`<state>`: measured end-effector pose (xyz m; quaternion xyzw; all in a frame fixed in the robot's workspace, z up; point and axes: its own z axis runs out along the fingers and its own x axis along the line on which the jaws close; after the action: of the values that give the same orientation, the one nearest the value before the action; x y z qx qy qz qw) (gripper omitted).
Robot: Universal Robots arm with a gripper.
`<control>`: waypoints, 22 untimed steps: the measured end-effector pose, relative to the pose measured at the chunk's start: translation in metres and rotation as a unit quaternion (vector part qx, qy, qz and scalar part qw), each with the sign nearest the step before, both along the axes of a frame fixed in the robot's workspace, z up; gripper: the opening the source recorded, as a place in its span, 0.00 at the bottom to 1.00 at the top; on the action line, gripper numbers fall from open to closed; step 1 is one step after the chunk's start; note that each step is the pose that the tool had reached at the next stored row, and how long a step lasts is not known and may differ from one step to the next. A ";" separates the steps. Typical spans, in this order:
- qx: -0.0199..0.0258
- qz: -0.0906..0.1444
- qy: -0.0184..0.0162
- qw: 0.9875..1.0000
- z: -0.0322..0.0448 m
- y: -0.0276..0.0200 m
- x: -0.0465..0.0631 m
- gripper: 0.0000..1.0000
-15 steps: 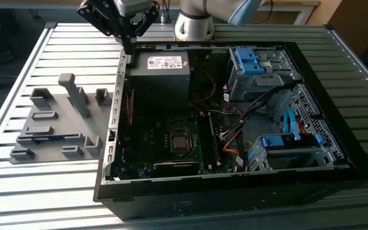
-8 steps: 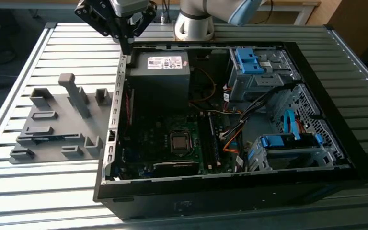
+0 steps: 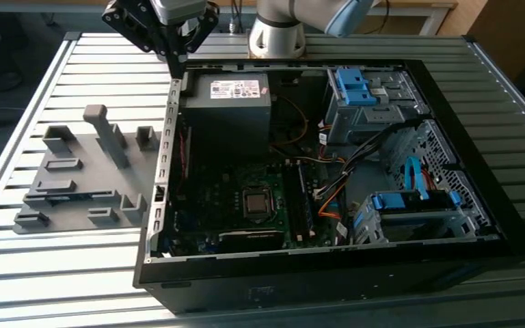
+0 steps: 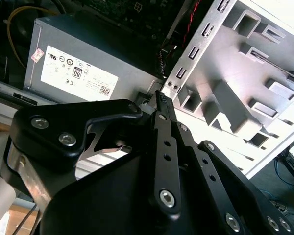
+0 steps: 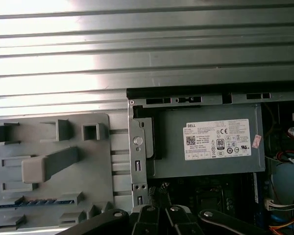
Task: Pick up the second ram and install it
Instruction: 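Reach for the second ram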
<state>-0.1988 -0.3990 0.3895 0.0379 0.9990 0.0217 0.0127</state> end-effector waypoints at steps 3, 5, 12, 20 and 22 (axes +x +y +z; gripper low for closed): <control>0.000 0.000 0.000 1.000 -0.0002 0.0000 -0.003 0.11; 0.000 0.000 0.000 1.000 -0.0004 0.0000 -0.005 0.11; 0.000 0.000 0.000 1.000 -0.0010 0.0000 -0.010 0.11; 0.000 0.000 0.000 1.000 -0.0019 0.0000 -0.018 0.11; 0.000 0.000 0.000 1.000 -0.0022 0.0000 -0.020 0.11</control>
<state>-0.2188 -0.3989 0.3873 0.0379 0.9990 0.0217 0.0124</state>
